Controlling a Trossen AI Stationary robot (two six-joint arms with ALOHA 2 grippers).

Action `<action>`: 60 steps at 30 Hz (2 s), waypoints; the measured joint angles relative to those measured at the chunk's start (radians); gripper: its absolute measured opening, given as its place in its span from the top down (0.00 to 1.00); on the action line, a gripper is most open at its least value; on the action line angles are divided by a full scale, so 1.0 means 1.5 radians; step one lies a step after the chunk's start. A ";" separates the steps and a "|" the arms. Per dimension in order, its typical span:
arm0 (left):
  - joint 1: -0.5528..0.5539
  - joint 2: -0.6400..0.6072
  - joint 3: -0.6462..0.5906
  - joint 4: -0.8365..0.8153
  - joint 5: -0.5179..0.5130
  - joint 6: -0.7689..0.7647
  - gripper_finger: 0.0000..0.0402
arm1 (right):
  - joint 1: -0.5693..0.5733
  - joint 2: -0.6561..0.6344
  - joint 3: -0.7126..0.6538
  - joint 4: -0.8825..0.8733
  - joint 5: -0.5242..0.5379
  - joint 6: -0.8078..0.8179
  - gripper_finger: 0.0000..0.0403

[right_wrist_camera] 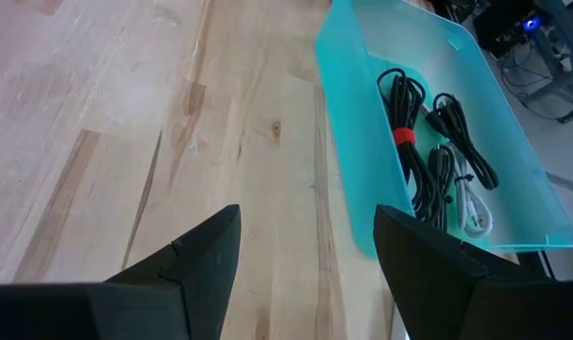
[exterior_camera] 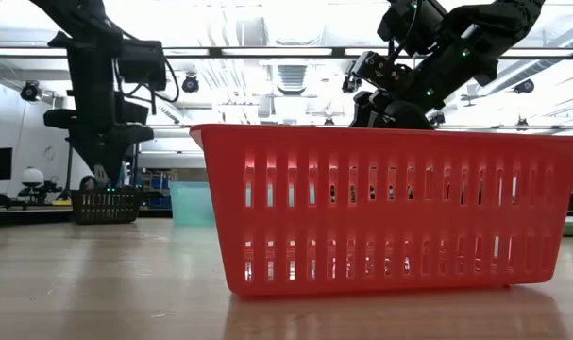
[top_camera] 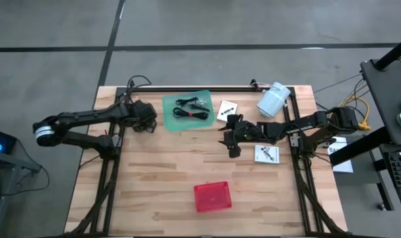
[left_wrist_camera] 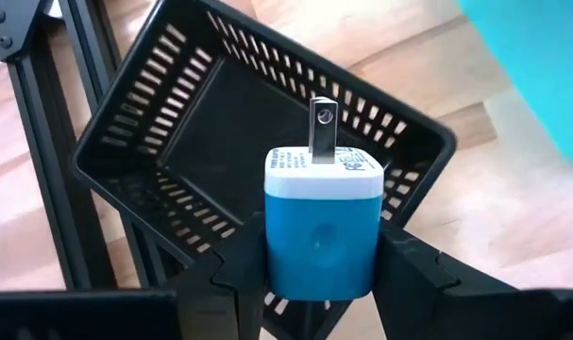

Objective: Pick and place items into bin
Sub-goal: Put the blue charger adapter into the black bin, then put the black charger adapter into the black bin

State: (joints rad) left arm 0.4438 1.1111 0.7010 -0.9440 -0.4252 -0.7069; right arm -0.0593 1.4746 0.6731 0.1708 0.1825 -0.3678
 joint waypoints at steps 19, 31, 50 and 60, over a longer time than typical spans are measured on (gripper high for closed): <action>0.000 0.088 0.005 0.001 0.000 0.076 0.62 | 0.000 0.000 0.000 0.002 0.000 -0.001 0.43; 0.000 0.083 0.010 0.000 -0.003 0.079 0.53 | 0.000 0.000 0.000 0.002 0.000 -0.002 0.43; -0.001 -0.020 -0.001 0.357 0.091 0.386 0.52 | 0.000 -0.060 0.000 0.011 0.129 0.121 0.43; -0.001 -0.021 -0.039 0.629 0.212 0.532 0.52 | 0.002 -0.191 -0.054 -0.105 0.167 0.352 0.44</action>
State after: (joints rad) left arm 0.4423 1.0801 0.6419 -0.0001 -0.1066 0.0906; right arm -0.0569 1.1877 0.5920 0.0139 0.4324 0.1597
